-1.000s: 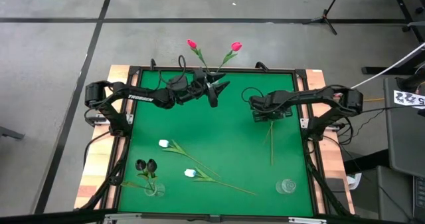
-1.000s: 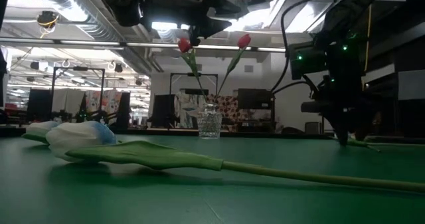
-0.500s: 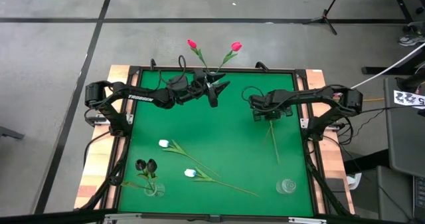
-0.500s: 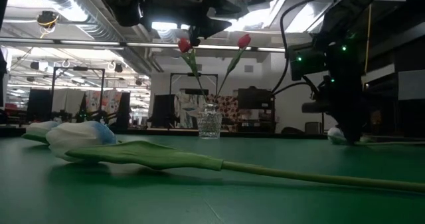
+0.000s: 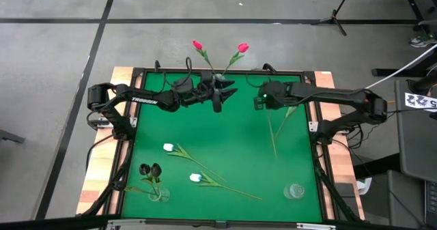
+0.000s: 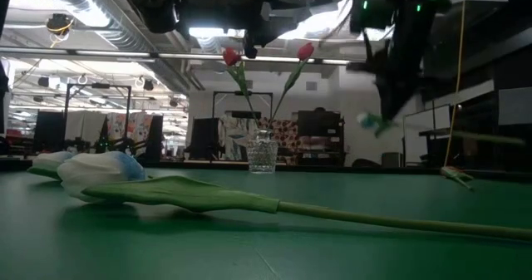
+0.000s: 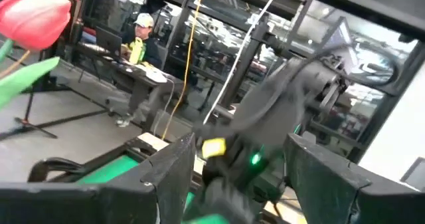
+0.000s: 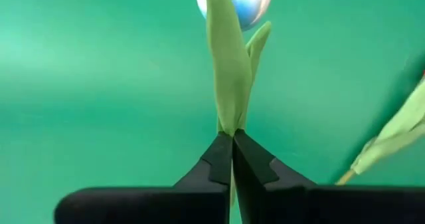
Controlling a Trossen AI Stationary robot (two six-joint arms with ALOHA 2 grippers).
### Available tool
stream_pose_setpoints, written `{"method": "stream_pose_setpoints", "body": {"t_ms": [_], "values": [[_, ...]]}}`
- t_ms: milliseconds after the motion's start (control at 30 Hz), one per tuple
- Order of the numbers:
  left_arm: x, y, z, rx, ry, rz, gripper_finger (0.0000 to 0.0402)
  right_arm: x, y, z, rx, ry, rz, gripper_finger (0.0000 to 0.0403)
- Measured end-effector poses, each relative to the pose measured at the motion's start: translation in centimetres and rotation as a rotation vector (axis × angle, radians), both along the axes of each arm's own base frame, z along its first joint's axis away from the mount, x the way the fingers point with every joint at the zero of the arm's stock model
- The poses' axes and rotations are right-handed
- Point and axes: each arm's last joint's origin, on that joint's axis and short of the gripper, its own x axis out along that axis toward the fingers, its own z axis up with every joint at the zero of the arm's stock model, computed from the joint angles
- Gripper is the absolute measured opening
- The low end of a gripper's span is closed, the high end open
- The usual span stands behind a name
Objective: Sort flowers into vase by color
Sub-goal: Put the top white flower into the bottom right transparent vase
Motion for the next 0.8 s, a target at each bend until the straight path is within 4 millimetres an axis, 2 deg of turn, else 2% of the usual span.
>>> {"method": "stream_pose_setpoints", "body": {"t_ms": [200, 433, 567, 800], "values": [[0.1, -0.2, 0.0, -0.099, -0.025, -0.099, 0.0226, -0.6, 0.5, 5.6, -0.12, -0.169, 0.075, 0.0004], [0.2, -0.5, -0.7, -0.198, 0.03, -0.23, 0.0226, -0.4, 2.6, 11.7, -0.315, -0.342, 0.217, 0.0002], [0.2, -0.5, -0.9, -0.224, 0.042, -0.232, 0.0226, 0.8, 4.1, 13.8, -0.374, -0.491, 0.316, 0.0005], [0.2, -0.6, -0.1, -0.237, -0.039, -0.249, 0.0226, 1.9, 6.3, 15.2, -0.425, -0.658, 0.394, 0.0006]]}}
